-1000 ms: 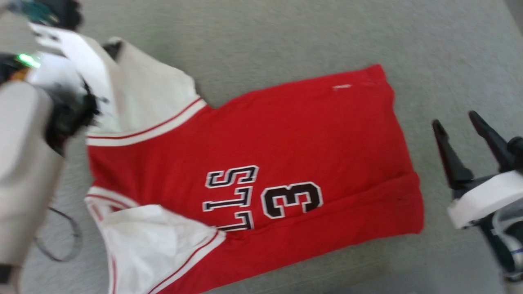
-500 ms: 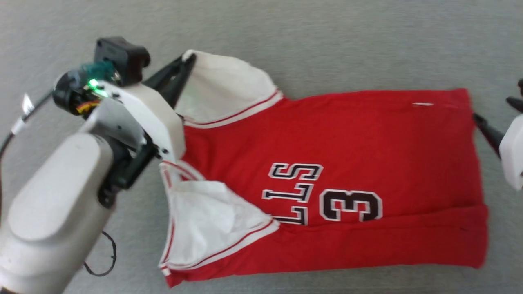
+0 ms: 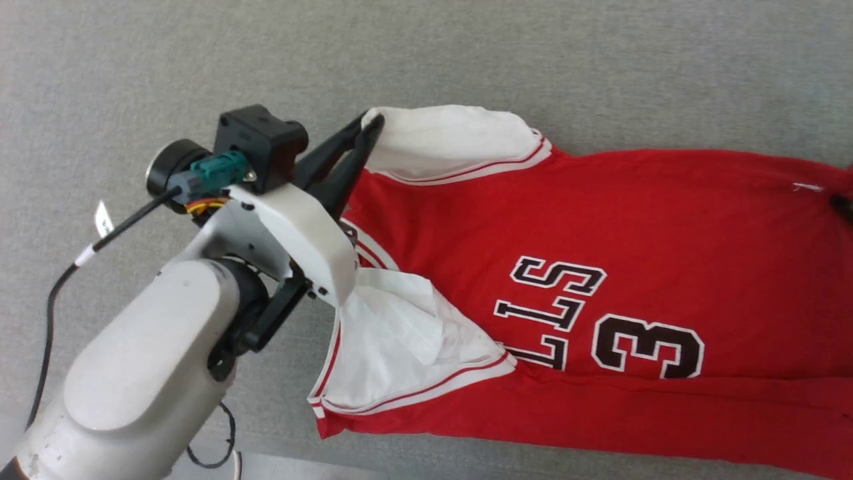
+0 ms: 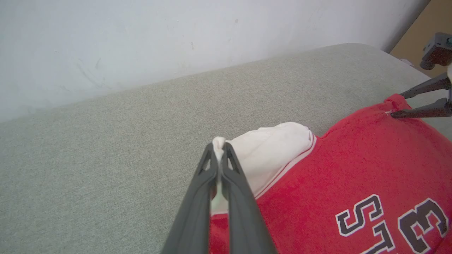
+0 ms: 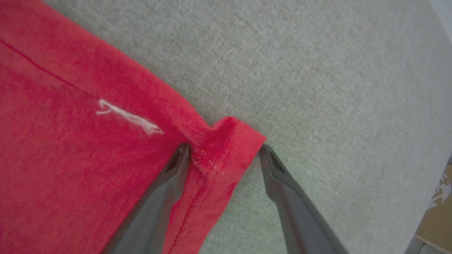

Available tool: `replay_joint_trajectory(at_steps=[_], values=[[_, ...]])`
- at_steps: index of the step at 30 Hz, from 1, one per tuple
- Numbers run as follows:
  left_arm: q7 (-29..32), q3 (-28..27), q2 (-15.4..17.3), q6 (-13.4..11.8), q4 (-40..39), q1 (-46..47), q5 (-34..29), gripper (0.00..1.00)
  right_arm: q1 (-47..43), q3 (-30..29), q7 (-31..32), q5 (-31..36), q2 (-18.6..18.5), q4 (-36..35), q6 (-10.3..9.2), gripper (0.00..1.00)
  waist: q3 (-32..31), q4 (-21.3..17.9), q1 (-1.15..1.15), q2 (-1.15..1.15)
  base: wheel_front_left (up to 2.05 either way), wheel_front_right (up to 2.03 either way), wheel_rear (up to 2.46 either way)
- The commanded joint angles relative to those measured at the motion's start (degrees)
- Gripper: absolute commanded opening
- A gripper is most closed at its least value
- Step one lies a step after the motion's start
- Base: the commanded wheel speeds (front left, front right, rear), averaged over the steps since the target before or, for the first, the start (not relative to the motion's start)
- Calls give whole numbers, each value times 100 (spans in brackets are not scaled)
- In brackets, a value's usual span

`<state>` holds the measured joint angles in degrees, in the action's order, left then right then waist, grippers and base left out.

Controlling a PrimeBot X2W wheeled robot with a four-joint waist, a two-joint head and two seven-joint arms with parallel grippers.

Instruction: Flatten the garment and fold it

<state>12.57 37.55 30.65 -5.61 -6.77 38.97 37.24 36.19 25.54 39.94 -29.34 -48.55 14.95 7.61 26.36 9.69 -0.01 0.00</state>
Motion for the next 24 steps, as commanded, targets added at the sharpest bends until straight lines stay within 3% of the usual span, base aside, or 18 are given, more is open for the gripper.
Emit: replay_joint_trajectory(at_steps=[1,2,4,9,14,24], values=[[-26,46,-56,-22,-29,-61,-59,0,-121,282,-13,-48,104,264,-12,100,111,137,1,0,0,0,0],[-29,60,-65,-23,-26,-64,-63,0,-128,374,-36,-73,100,337,-12,100,107,142,1,0,0,0,0],[-37,69,-66,-31,-10,-73,-67,0,-116,507,-107,-132,106,485,-12,0,93,135,1,0,0,0,0],[-140,15,-21,-81,88,-160,-50,0,42,524,-663,-238,232,743,-12,0,-111,32,1,0,0,0,0],[-219,-73,128,-176,80,-461,48,0,79,174,-1450,-256,493,948,-12,0,-553,-140,1,0,0,0,0],[-250,-176,567,-531,-383,-1615,353,0,-1090,-812,-2439,16,904,662,-12,0,-1498,-287,1,0,0,0,0]])
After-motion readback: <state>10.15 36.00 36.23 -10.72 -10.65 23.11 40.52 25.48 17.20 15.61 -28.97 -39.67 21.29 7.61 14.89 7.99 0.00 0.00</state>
